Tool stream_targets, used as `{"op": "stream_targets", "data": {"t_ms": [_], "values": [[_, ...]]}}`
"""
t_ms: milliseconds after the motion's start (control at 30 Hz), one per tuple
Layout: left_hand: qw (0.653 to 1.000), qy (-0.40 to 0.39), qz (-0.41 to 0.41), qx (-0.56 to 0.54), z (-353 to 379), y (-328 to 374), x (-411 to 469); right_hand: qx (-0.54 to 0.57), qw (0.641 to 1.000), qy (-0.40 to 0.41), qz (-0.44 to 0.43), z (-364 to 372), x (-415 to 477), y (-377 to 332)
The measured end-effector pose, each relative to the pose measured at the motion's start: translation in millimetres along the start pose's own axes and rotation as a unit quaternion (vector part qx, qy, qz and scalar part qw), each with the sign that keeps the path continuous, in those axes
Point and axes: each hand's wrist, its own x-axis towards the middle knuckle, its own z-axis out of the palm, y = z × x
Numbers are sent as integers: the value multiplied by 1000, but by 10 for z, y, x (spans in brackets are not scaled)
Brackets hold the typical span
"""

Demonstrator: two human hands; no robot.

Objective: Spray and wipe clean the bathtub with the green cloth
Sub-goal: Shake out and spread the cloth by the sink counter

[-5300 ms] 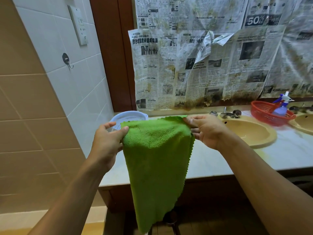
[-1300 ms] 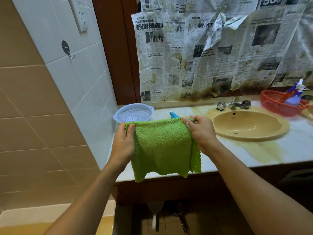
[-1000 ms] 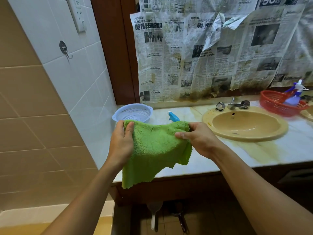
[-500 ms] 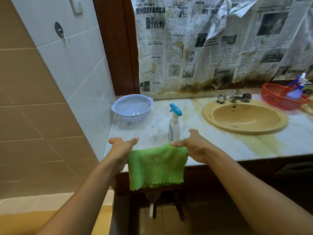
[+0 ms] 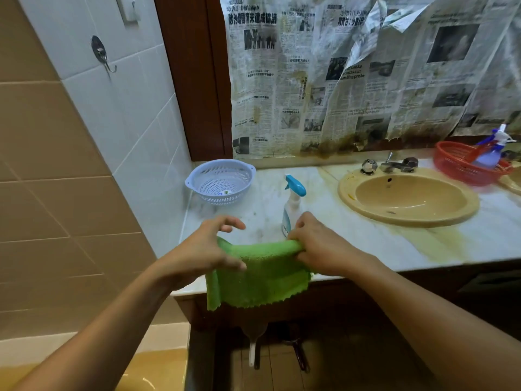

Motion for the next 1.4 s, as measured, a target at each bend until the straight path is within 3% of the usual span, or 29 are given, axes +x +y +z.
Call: {"op": "stream_targets", "data": {"t_ms": [67,133,300,467,567,633,733,800,933,1133,1300,1400], "values": [[982,-11,51,182,-20,-21,50,-37,999,19,-15,-94,77,27],[942,7,104,320,-31,-83,147,-37,998,30,-30,-196,136,46],[894,86,138,417,-164,-196,318,217,976,19,-10,-322,218,171],[970,80,53,222,-209,-249,388,412,908,58,37,-236,281,230],[982,103,23,157,-87,-299,436,412,902,104,78,-184,376,224],[992,114,-17,50,30,-319,476,366,912,155,95,-165,434,172],[970,105,-92,-199,207,-266,526,283,927,239,53,-122,465,29],[943,101,-116,-297,283,-188,530,256,930,265,-7,-91,440,-79],[910,84,-121,-389,325,-58,527,211,942,252,-60,-15,410,-161],[895,63,-105,-428,305,-52,541,186,958,202,-80,48,370,-266],[876,12,-104,-471,283,-80,525,128,977,100,-135,57,307,-433],[882,3,-103,-459,262,-143,522,117,983,25,-138,40,241,-477]]}}
